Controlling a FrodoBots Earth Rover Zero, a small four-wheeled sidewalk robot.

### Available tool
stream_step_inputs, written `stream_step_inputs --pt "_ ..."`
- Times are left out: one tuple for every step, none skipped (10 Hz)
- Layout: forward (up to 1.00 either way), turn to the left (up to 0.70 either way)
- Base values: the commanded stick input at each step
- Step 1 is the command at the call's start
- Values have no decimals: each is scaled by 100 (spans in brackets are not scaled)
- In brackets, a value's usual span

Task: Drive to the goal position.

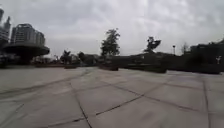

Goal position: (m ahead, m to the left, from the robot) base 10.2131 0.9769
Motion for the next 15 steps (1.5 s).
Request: stream_step_inputs --pt "100 3" --pt "100 3" --pt "100 3" --pt "100 3" --pt "100 0" --pt "100 -11" --pt "100 -22" --pt "100 -32" --pt "100 -37" --pt "100 -37" --pt "100 -37" --pt "100 -37" --pt "100 -37" --pt "100 -37" --pt "100 -37"
